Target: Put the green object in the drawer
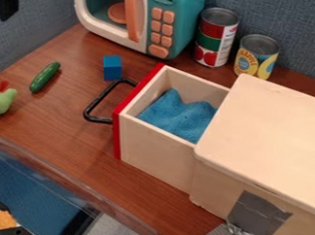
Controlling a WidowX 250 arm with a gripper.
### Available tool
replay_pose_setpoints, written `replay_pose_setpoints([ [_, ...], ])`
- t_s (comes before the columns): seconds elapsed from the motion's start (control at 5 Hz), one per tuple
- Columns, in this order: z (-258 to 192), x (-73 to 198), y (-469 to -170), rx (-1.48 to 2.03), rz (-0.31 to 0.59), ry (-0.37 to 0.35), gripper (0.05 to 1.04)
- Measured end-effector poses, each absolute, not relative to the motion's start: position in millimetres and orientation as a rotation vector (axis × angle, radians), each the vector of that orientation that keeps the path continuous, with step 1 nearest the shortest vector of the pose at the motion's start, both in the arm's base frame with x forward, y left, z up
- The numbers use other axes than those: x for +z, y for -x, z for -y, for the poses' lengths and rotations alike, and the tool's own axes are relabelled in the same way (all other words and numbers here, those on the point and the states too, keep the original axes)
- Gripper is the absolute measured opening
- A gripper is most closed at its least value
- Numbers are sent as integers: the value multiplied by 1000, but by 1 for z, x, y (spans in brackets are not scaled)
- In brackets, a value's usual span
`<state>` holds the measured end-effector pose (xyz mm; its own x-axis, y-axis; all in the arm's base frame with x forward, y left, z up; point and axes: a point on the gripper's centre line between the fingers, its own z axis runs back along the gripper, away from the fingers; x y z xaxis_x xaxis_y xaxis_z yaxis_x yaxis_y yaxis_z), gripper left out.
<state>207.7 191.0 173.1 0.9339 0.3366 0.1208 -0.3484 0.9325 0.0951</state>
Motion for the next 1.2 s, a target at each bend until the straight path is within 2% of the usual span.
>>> replay_pose_setpoints([
  [0.2,-190,163,-210,366,73,-76,1000],
  [0.4,-221,150,-225,533,61,62,1000],
  [0.6,-236,134,-243,575,86,130,999],
  [0.8,-248,109,-257,526,131,106,999],
  [1.0,-248,68,-263,481,158,68,1000],
  [1.2,-228,40,-267,405,177,24,1000],
])
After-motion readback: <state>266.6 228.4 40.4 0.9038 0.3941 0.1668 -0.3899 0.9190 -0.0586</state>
